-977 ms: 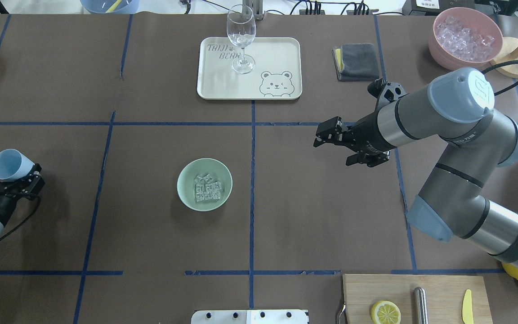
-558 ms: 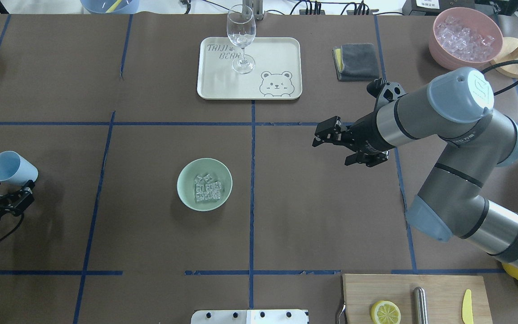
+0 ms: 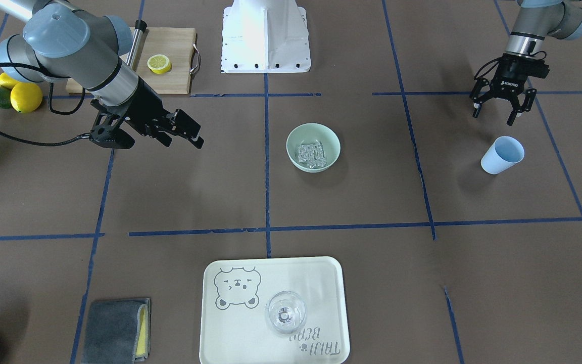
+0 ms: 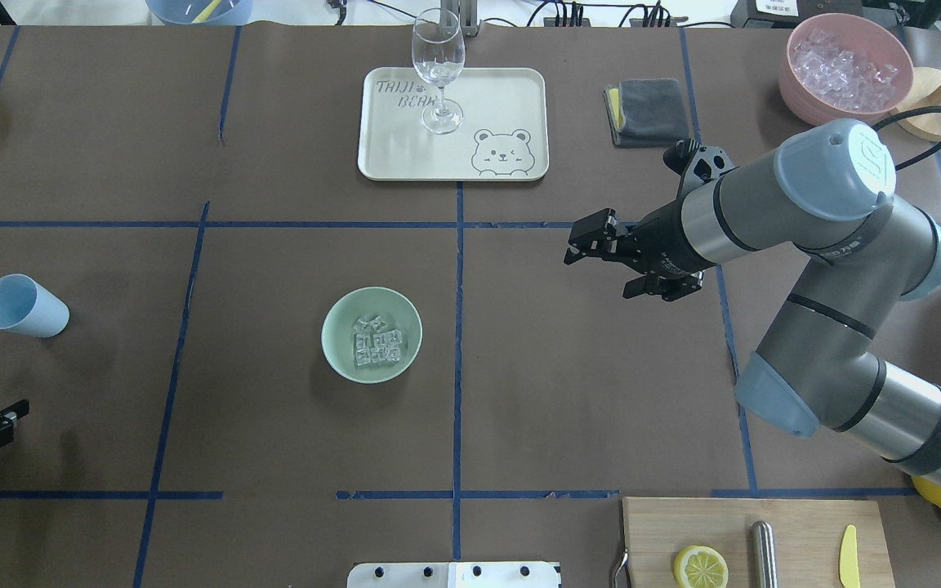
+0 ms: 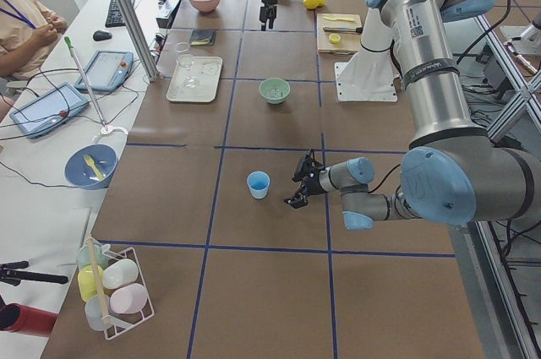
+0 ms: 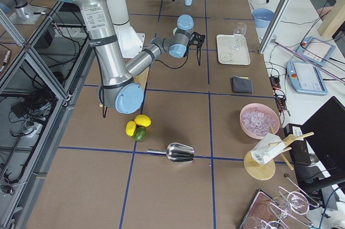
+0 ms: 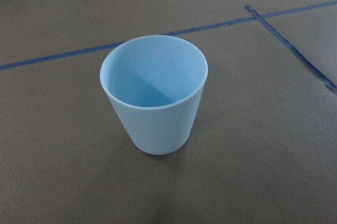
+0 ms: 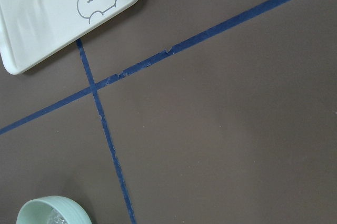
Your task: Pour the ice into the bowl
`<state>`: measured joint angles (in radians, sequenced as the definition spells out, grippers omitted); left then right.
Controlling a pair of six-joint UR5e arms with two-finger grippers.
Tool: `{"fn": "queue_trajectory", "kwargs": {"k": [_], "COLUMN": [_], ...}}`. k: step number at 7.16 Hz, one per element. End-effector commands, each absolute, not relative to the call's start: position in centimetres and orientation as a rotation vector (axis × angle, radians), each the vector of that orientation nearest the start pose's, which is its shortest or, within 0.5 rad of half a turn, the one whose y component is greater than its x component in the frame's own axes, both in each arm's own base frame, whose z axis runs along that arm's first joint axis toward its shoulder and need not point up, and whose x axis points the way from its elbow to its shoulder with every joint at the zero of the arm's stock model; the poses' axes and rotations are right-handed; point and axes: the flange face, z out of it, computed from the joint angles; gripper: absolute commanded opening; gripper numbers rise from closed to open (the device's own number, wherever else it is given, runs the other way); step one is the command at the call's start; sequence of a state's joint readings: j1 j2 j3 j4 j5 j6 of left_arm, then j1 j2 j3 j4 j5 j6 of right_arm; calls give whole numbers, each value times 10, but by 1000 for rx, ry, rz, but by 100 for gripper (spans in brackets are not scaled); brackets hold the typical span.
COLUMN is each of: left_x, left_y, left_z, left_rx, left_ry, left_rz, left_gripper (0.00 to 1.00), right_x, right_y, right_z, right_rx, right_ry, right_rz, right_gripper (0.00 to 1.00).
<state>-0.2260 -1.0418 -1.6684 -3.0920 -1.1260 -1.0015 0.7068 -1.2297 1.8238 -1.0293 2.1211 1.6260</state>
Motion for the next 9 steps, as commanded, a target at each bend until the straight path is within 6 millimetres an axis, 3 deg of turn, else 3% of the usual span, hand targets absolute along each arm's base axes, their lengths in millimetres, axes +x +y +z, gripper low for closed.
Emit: {"fn": "queue_trajectory", "kwargs": {"k": [1, 3, 6, 7, 8, 9], "left_x": [189, 174, 131, 101, 68, 61], "left_y": [-225, -222, -270, -285, -322, -330], "left_z": [649, 657, 653, 652, 644, 643], "left_rx": [723, 574, 717, 722, 761, 772], "left_ry": [817, 876, 786, 772, 724, 702], "left_rz": [115, 168, 282, 301, 325, 331], "left_gripper": [100, 100, 100, 100, 100, 100], "right_x": [-402, -442, -526, -558, -591, -600], "right_y": [-436, -411, -374, -377, -382, -385], "right_z": [283, 256, 215, 194, 193, 188], "right_rx": [-114, -99, -90, -87, -100, -98], "right_ry": [-1213, -1239, -1248, -1249, -1215, -1200], "right_rz": [335, 281, 329, 349, 372, 365], "right_gripper": [100, 100, 100, 100, 100, 100]}}
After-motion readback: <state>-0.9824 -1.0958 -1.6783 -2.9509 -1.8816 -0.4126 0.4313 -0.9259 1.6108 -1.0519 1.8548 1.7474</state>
